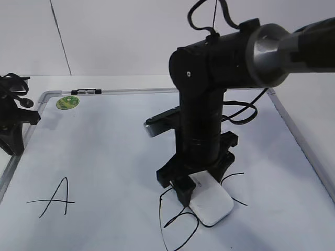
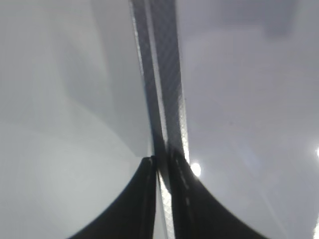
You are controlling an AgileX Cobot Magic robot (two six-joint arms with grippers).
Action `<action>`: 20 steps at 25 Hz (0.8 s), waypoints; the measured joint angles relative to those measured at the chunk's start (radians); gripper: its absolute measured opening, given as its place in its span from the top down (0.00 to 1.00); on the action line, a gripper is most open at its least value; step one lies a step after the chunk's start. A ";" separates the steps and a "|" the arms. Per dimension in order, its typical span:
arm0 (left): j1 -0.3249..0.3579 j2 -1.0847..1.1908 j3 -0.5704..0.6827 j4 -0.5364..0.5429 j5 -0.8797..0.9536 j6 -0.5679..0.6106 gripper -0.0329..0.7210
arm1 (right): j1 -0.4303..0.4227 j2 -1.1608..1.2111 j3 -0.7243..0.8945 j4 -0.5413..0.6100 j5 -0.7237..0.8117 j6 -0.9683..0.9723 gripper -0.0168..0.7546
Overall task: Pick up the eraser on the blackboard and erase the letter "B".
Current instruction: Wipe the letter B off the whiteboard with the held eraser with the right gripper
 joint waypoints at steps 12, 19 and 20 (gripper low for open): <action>0.000 0.000 0.000 -0.005 0.004 0.000 0.89 | 0.190 0.009 -0.017 0.094 -0.045 -0.008 0.24; 0.000 0.000 0.000 -0.005 0.006 0.000 0.89 | 0.214 0.009 -0.017 0.110 -0.043 -0.011 0.25; 0.000 0.000 0.000 -0.005 0.006 0.000 0.89 | 0.214 0.010 -0.017 0.110 -0.043 -0.011 0.24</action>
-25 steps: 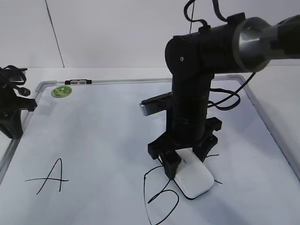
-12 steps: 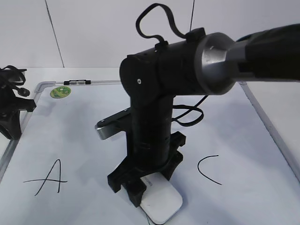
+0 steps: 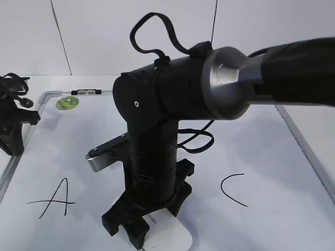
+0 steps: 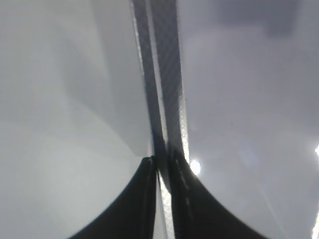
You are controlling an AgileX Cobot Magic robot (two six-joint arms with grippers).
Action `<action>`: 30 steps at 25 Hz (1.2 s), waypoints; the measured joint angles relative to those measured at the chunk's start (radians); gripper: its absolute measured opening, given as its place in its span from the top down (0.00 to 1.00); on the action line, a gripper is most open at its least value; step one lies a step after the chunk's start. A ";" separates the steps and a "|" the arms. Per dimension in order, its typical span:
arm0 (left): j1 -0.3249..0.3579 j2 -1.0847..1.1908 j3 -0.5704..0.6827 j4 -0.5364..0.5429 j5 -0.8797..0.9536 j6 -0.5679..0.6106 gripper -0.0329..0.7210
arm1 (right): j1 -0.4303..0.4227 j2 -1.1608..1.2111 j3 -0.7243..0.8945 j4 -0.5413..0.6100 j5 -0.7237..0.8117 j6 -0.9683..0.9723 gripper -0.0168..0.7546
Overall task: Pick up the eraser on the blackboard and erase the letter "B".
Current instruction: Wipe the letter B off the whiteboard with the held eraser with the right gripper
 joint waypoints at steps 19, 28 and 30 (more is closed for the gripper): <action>0.000 0.002 0.000 -0.003 0.000 0.000 0.89 | -0.061 0.002 -0.002 -0.030 0.002 0.078 0.25; 0.000 0.002 0.000 -0.003 0.000 0.000 0.89 | -0.157 0.002 -0.002 -0.063 0.000 0.082 0.25; 0.000 0.002 0.000 -0.003 0.000 0.000 0.89 | -0.157 0.002 -0.002 -0.063 0.000 0.082 0.25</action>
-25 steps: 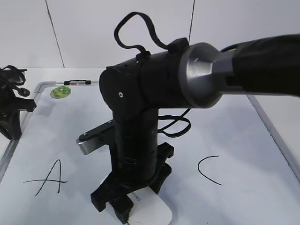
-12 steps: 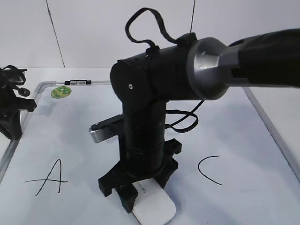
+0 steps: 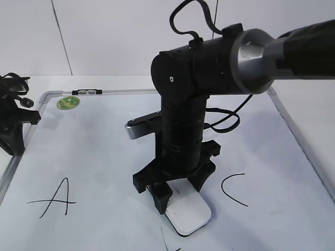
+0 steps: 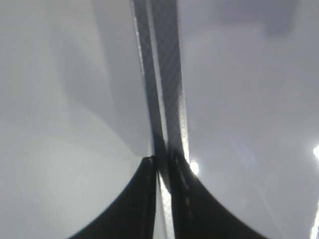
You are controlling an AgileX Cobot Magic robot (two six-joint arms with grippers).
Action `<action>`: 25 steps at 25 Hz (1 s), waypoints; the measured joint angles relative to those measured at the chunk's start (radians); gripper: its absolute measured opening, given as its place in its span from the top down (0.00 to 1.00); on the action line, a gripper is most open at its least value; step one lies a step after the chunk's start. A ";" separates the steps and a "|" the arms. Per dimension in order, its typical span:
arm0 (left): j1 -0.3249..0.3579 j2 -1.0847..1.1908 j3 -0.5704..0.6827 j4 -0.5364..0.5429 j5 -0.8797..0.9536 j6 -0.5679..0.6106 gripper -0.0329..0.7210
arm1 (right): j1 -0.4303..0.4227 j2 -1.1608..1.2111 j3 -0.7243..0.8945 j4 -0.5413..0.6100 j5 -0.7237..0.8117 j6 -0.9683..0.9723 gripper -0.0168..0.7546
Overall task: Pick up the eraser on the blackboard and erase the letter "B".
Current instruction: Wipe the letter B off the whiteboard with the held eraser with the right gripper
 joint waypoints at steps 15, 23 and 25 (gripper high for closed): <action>0.000 0.000 0.000 -0.002 0.007 0.000 0.89 | 0.019 -0.131 0.024 -0.069 0.046 -0.373 0.25; 0.000 0.000 0.000 -0.004 0.009 0.000 0.89 | 0.132 -0.131 0.024 -0.018 0.050 -0.665 0.25; 0.000 0.000 0.000 -0.004 0.010 0.000 0.89 | 0.135 -0.131 0.024 -0.041 0.050 -0.674 0.25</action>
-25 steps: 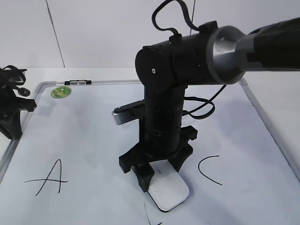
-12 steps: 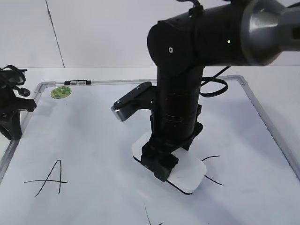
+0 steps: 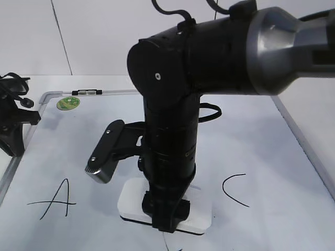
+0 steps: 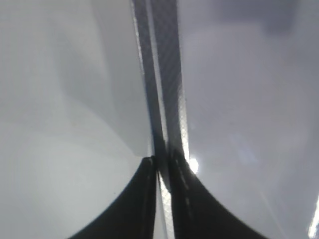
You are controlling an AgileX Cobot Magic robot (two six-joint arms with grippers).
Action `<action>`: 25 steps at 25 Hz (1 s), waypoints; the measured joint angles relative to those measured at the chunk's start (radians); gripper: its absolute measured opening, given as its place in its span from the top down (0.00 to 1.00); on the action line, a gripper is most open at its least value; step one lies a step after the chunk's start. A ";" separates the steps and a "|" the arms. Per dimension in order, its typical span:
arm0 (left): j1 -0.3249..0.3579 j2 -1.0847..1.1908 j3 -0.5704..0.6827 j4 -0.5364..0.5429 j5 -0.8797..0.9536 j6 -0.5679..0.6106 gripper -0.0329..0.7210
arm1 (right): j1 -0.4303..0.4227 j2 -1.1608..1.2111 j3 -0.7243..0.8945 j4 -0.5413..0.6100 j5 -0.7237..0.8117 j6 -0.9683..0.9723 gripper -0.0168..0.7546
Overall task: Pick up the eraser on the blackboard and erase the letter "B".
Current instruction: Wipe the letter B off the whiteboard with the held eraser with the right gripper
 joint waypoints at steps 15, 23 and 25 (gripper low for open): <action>0.000 0.000 0.000 0.000 0.002 0.000 0.89 | 0.000 -0.001 0.173 0.001 -0.124 -0.169 0.25; 0.000 0.000 0.000 0.000 0.000 0.000 0.89 | -0.003 -0.024 0.227 0.115 -0.245 -0.356 0.25; 0.000 0.000 0.000 0.000 0.000 0.000 0.89 | -0.003 -0.024 0.229 0.156 -0.261 -0.363 0.25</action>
